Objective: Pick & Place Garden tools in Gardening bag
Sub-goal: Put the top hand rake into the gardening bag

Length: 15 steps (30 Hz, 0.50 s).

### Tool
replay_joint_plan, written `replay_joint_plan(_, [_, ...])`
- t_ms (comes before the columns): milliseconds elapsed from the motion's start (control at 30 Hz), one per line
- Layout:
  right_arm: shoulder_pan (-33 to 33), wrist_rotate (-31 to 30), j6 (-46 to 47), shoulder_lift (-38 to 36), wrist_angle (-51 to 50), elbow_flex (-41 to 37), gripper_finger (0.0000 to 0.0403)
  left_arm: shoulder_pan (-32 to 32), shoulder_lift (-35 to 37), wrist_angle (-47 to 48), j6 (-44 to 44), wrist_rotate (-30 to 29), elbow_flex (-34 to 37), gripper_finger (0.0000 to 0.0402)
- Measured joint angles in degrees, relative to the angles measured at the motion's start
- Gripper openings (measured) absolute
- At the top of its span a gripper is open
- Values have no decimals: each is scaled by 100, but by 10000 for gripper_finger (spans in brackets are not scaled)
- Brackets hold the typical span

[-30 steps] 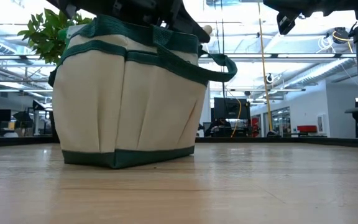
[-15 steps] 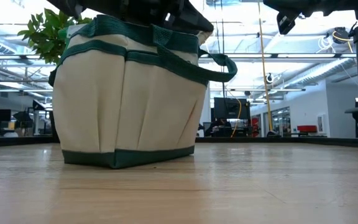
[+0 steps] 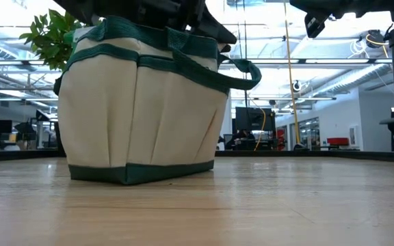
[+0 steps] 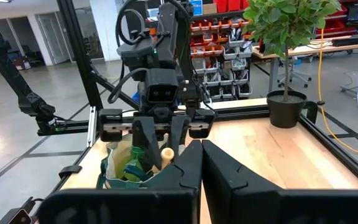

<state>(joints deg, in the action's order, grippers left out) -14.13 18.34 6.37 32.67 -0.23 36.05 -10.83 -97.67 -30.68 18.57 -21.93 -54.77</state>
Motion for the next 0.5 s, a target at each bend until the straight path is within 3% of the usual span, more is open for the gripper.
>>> replay_joint_plan(500, [-2,-17,0,2,0,0,0,0,264,-384,-276,-103,-21,73])
